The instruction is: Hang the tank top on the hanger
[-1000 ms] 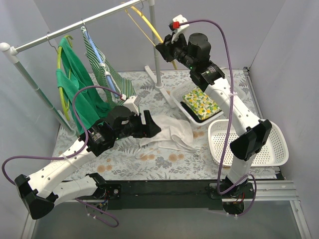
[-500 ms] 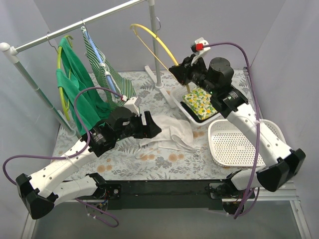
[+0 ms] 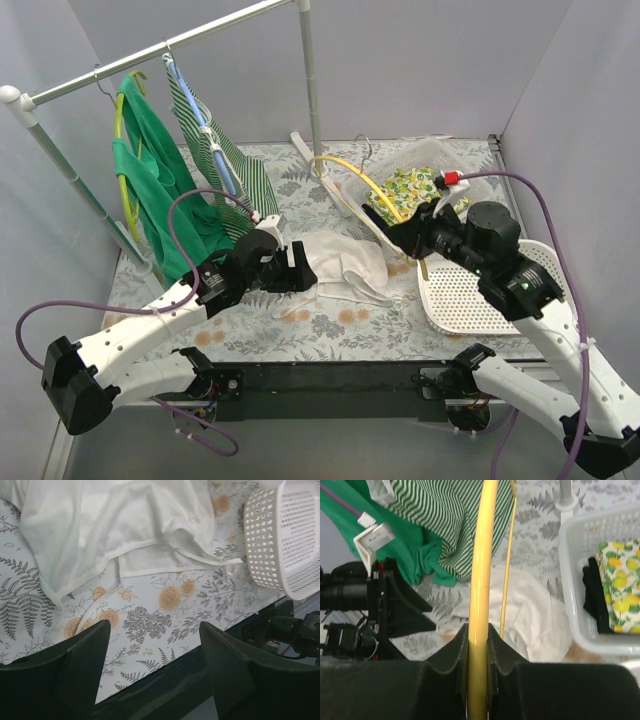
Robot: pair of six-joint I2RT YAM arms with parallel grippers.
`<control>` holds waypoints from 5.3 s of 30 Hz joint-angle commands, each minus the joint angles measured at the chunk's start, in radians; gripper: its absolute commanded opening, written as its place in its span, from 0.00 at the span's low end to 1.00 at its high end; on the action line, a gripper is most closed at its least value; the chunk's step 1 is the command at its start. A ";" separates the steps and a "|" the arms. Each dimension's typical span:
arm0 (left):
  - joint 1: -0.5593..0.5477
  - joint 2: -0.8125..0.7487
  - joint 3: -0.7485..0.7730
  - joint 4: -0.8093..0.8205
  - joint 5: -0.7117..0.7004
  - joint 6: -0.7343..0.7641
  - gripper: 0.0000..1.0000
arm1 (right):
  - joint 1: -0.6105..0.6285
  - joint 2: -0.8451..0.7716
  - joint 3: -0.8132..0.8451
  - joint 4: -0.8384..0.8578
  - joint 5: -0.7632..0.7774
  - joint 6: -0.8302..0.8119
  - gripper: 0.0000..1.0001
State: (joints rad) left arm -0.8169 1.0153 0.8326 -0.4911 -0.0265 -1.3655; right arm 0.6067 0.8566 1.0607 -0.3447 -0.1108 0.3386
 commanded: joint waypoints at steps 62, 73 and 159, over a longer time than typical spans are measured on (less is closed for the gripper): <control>-0.002 0.055 -0.066 -0.018 -0.273 -0.089 0.02 | 0.005 -0.254 -0.315 -0.182 -0.461 0.024 0.01; -0.004 0.042 -0.007 -0.003 -0.145 -0.011 0.04 | 0.004 -0.269 -0.491 0.159 -0.572 0.062 0.01; -0.232 0.031 -0.165 0.482 -0.454 0.270 0.00 | 0.036 -0.168 -0.369 -0.117 0.175 0.149 0.63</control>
State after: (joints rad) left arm -1.0412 1.1164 0.6922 -0.0422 -0.4679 -1.1065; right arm 0.6437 0.6437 0.6456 -0.3511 -0.0769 0.4435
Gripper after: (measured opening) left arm 0.048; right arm 0.651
